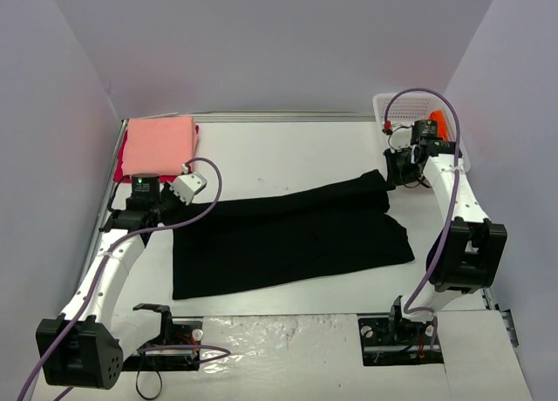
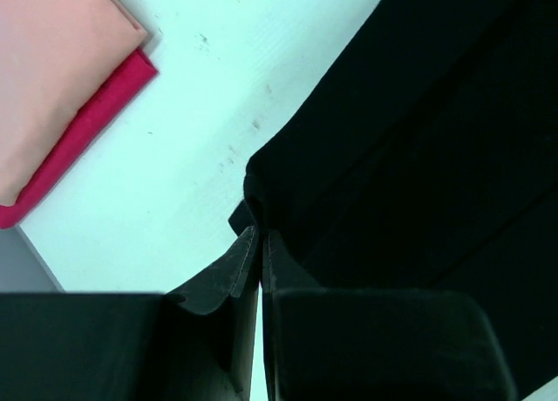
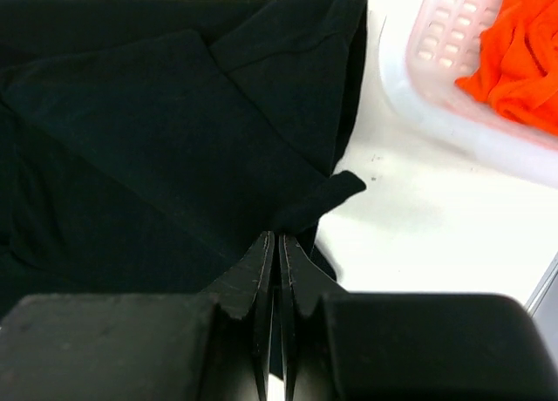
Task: Fold and stack the t-shirts
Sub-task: Fold the other side of the tshirt into a rectangle
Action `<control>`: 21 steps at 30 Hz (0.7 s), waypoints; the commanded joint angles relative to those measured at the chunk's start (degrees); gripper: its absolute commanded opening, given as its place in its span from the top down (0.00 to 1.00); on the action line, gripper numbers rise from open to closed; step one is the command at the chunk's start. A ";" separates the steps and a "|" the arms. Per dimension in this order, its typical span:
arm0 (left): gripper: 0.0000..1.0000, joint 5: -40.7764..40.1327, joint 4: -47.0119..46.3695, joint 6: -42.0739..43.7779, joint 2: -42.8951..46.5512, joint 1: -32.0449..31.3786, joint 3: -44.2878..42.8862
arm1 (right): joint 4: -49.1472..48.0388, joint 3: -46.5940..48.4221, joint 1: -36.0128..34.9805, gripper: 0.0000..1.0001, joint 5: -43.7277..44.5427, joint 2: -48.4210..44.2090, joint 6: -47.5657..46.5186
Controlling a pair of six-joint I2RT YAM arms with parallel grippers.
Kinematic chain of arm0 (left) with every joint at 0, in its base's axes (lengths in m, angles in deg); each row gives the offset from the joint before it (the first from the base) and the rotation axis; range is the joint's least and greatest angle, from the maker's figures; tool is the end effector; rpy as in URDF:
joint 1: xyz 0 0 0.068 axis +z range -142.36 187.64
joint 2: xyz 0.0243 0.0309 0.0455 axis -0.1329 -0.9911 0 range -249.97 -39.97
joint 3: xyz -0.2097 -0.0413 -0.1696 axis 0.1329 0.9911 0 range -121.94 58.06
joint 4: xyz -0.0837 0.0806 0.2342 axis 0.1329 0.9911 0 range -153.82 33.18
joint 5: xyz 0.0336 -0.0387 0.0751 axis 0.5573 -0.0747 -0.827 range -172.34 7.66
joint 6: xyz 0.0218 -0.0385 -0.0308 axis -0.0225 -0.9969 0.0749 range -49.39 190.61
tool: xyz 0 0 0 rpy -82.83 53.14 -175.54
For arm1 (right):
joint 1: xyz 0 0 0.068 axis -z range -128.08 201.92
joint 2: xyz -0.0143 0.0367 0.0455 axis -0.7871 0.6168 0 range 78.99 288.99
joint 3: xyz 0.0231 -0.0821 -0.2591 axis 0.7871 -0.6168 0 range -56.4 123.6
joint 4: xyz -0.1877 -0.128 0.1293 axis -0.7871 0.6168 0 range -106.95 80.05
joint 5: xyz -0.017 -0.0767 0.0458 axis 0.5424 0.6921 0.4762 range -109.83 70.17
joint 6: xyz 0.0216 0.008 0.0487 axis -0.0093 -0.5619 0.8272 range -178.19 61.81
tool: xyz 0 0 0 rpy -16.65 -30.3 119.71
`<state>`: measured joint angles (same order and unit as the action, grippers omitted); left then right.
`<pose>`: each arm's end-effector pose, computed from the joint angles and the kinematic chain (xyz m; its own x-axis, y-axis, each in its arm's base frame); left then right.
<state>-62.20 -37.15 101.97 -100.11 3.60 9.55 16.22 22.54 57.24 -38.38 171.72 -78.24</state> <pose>0.2235 -0.0281 0.2853 -0.3532 0.5146 -0.7813 0.6083 0.7608 0.2261 0.3579 -0.0220 0.2983 -0.6397 -0.2669 -0.7208 -0.3700 0.9289 -0.0157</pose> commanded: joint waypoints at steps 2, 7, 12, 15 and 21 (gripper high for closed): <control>0.98 0.95 2.50 3.89 2.22 0.43 0.96 | 3.39 -1.94 0.48 1.00 0.79 -4.31 -1.92; 0.98 0.51 3.12 5.38 3.36 0.52 2.19 | 4.53 -4.14 0.48 1.00 2.11 -6.07 -3.06; 0.98 -0.10 3.56 5.74 4.15 0.60 2.81 | 5.85 -6.16 0.39 1.00 3.43 -7.74 -4.03; 0.98 0.25 4.52 6.44 4.77 0.69 3.07 | 6.29 -7.04 0.39 1.00 4.04 -8.35 -4.47; 0.98 1.21 6.98 8.90 4.94 0.61 3.86 | 6.56 -9.32 0.39 1.00 5.54 -8.88 -5.26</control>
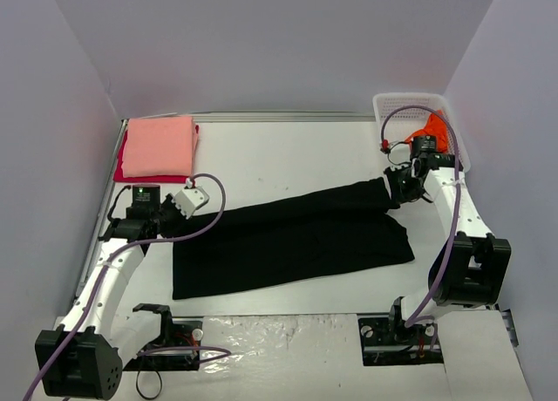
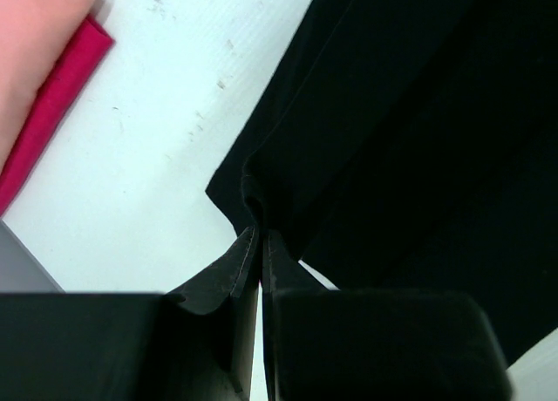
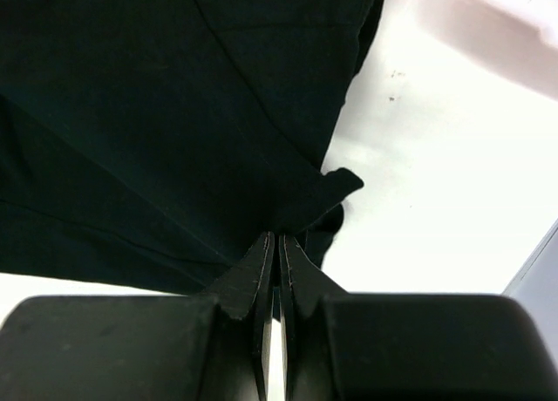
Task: Fold and stack the t-shirts
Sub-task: Fold the other side of the tshirt into a rectangle
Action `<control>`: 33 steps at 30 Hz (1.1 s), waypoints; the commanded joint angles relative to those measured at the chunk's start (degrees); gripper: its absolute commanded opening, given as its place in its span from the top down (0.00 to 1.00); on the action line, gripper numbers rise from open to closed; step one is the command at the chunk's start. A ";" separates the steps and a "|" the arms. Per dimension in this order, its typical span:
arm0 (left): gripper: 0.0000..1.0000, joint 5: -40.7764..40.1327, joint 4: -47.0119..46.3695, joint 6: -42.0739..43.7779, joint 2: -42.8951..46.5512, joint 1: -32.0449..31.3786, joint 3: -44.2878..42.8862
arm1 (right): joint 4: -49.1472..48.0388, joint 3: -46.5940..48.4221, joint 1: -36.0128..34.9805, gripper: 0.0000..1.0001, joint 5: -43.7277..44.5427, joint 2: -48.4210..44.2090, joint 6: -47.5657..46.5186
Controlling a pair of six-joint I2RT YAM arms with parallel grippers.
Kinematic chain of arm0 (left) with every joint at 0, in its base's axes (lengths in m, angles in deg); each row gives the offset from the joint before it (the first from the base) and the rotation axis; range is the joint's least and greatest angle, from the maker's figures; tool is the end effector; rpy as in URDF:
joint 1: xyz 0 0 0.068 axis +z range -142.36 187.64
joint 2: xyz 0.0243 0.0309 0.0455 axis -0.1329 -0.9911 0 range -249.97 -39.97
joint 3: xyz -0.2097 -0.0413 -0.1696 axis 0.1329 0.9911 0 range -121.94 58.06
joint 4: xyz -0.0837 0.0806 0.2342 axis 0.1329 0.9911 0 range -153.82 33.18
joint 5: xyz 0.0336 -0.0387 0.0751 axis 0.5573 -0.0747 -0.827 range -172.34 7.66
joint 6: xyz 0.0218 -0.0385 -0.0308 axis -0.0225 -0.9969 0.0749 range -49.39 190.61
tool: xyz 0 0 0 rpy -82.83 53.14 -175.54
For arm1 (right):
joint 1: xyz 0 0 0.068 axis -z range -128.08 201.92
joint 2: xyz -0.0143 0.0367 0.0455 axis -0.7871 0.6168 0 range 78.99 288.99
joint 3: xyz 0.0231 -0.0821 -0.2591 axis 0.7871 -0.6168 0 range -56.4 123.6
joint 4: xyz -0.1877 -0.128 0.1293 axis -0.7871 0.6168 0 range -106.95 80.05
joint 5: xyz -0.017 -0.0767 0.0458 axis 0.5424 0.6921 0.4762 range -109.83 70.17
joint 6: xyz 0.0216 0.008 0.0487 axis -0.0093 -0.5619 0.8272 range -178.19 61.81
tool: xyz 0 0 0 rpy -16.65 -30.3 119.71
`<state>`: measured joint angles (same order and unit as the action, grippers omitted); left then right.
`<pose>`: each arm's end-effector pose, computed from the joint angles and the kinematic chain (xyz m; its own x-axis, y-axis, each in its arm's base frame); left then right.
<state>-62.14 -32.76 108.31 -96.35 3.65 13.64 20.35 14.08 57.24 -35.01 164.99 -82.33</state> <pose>0.2031 -0.0265 0.2680 -0.3446 0.5992 -0.7226 0.6670 0.6979 0.2607 0.3187 -0.0204 0.2828 -0.6961 -0.3317 -0.6367 -0.3866 0.9205 -0.0569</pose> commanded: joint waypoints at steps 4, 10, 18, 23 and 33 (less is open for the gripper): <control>0.98 3.16 5.48 4.75 1.10 0.65 0.39 | 2.52 -3.14 0.39 1.00 1.82 -2.32 -1.70; 0.98 4.49 7.51 8.09 1.01 0.65 1.62 | 2.69 -5.17 0.39 1.00 2.61 -1.71 -2.67; 0.97 1.50 6.11 10.47 -1.10 0.65 2.68 | 4.89 -4.29 -0.22 1.00 3.23 1.01 -4.51; 0.97 0.45 5.32 12.05 -2.86 0.65 3.38 | 5.15 -5.35 -0.31 1.00 3.23 2.42 -5.12; 0.63 5.10 16.82 20.22 -8.92 0.65 -0.57 | 8.66 -4.65 -0.49 0.67 2.79 5.67 -6.97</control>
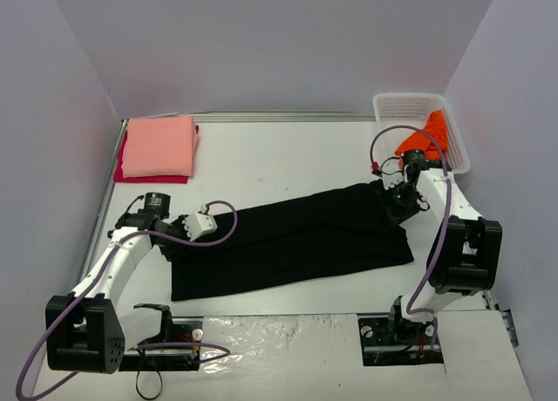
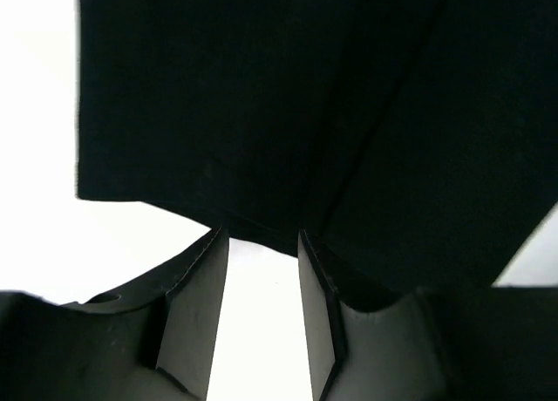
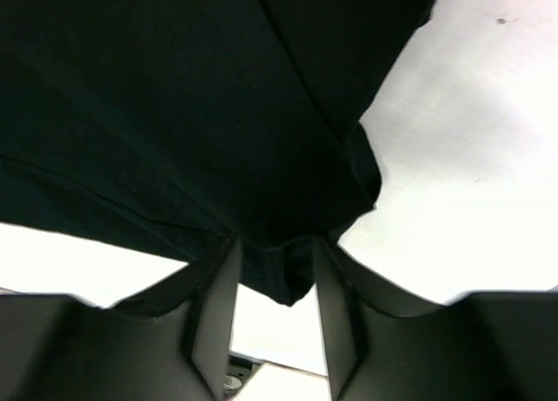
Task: Fold and stack the t-shirts
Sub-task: Fold the other side of the tshirt into a rectangle
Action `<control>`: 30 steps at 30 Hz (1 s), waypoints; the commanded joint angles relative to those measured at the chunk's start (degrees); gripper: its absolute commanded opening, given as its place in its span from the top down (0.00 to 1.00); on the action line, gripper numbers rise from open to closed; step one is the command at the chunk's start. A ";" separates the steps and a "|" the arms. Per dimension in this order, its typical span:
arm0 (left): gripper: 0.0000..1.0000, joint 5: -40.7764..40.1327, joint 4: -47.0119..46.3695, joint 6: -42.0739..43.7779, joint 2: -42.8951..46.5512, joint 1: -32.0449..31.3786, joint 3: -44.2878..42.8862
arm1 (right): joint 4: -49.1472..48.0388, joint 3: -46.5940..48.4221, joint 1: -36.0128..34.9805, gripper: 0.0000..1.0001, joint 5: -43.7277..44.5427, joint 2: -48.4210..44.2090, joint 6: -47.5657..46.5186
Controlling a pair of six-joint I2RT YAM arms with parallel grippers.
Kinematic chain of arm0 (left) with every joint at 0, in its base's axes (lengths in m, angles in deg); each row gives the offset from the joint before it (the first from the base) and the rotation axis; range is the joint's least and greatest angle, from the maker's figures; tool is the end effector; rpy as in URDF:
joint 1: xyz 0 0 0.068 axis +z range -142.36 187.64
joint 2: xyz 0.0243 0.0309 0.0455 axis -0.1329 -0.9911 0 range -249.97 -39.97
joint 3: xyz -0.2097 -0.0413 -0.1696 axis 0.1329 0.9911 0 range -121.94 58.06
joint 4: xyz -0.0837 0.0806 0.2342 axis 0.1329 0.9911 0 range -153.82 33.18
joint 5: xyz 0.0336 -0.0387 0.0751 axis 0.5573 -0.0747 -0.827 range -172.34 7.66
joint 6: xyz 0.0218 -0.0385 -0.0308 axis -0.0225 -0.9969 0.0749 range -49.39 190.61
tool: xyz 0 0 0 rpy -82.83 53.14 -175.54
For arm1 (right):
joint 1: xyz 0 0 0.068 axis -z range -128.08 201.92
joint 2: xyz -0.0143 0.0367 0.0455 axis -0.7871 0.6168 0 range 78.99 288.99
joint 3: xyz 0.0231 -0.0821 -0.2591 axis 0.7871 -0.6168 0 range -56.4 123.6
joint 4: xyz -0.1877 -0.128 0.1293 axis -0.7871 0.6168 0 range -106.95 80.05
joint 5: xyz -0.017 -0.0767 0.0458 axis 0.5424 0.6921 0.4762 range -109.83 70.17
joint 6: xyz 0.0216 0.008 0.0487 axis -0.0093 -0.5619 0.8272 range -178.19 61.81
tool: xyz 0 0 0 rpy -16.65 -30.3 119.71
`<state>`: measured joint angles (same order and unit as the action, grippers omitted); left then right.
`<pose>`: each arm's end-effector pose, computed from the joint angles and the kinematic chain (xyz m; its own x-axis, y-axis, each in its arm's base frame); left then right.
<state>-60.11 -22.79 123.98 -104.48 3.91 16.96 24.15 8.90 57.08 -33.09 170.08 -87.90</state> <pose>0.1999 -0.0266 0.2131 -0.3582 0.7677 -0.5314 0.8555 0.4978 0.1426 0.3139 -0.0202 0.2250 -0.7946 -0.4127 -0.4454 -0.4559 0.8900 -0.0114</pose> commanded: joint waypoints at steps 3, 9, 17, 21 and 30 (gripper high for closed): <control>0.61 3.34 10.11 5.35 -1.67 0.56 -6.26 | 6.27 2.02 -0.42 0.61 1.39 -0.12 -2.19; 0.61 10.00 14.86 3.24 -1.76 4.24 -13.73 | 10.74 8.08 -0.34 0.60 -0.89 -1.70 -4.30; 0.60 7.20 4.76 -16.27 -7.37 6.71 -19.45 | 15.84 13.45 -0.34 0.59 -0.98 -1.18 -9.21; 0.60 4.92 0.46 -22.24 -9.05 7.33 -19.20 | 15.94 14.85 -0.42 0.58 -5.36 1.01 -14.04; 0.60 4.66 -3.24 -25.94 -11.16 7.42 -17.08 | 15.94 21.62 -1.65 0.60 -18.91 19.20 -18.71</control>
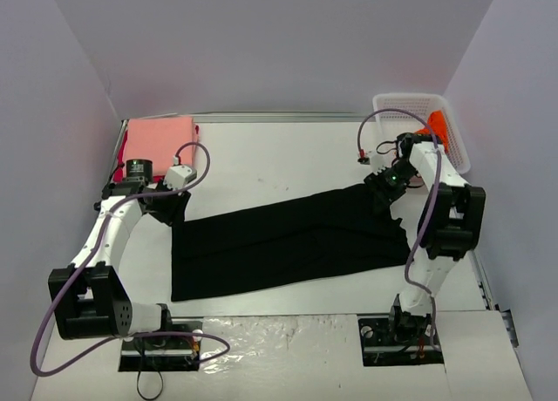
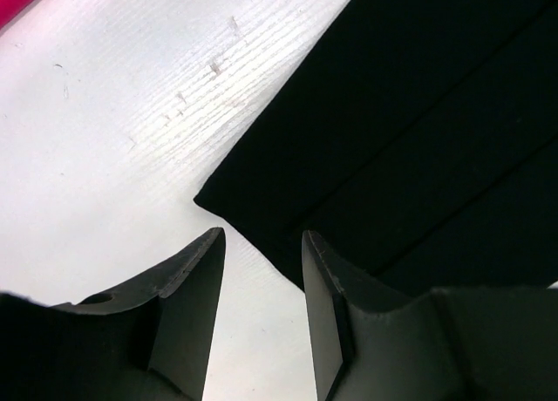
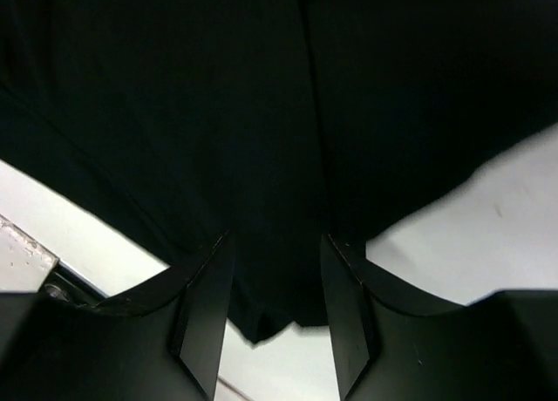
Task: Fold and stack the t-shirts
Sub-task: Fold the other side of the tshirt into a rectangle
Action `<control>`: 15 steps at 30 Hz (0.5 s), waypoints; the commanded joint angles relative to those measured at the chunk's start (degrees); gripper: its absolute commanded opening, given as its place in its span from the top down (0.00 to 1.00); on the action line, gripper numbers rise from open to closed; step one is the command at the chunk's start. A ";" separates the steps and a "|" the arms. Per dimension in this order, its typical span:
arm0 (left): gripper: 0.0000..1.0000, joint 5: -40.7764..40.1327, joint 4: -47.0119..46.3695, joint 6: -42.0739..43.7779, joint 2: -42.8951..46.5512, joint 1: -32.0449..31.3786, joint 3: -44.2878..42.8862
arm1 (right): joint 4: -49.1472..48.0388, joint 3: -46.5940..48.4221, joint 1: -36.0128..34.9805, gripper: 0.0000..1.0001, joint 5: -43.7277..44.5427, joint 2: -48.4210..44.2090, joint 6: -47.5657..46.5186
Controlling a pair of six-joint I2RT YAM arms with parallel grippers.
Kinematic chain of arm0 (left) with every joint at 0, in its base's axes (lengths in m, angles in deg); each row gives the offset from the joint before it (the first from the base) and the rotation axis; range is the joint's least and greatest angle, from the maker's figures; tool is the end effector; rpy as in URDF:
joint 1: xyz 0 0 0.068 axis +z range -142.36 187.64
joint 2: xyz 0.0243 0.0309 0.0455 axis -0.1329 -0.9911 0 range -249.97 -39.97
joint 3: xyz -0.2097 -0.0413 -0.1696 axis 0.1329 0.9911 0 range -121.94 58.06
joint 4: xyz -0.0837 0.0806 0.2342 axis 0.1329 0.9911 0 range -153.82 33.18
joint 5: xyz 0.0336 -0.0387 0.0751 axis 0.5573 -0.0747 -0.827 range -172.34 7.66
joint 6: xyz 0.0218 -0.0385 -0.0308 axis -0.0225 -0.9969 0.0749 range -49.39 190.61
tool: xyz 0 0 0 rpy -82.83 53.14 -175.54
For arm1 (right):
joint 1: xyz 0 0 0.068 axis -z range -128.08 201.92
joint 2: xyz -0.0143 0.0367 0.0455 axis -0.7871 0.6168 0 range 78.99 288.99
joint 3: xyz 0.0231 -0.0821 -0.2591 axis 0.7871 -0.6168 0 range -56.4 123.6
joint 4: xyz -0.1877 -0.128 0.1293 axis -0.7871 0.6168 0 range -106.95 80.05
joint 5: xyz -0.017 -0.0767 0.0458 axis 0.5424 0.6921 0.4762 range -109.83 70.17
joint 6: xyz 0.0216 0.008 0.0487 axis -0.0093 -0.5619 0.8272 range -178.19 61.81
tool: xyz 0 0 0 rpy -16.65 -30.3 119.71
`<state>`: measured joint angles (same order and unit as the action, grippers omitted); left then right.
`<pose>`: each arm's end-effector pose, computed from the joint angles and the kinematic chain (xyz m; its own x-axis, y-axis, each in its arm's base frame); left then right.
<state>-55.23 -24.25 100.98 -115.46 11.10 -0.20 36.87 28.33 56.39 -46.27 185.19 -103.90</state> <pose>0.2640 -0.0003 0.2654 -0.6219 0.4131 -0.6653 0.5907 0.8052 -0.0522 0.3706 -0.0132 0.2308 -0.6426 -0.5927 -0.4855 -0.7202 0.6835 0.1189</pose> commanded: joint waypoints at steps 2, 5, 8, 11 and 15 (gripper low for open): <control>0.61 -0.39 -1.95 -3.12 -0.19 0.23 0.43 | 3.31 5.09 -1.30 0.60 -6.52 8.40 -3.24; 0.60 -1.09 -2.04 -3.30 -0.02 0.31 0.87 | 3.74 9.22 -1.83 0.60 -6.96 12.98 -3.68; 0.60 -1.89 -2.13 -3.30 0.25 0.31 1.22 | 4.36 12.74 -2.10 0.60 -7.40 16.41 -4.12; 0.60 -2.15 -2.04 -3.30 0.34 0.31 1.66 | 5.33 14.32 -2.36 0.60 -7.84 18.26 -4.73; 0.60 -2.68 -2.22 -3.48 0.16 0.23 1.75 | 7.08 13.89 -2.80 0.63 -8.54 18.96 -6.58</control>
<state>-57.13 -25.85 98.38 -116.00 11.10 1.66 38.12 41.18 54.05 -52.54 203.52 -108.01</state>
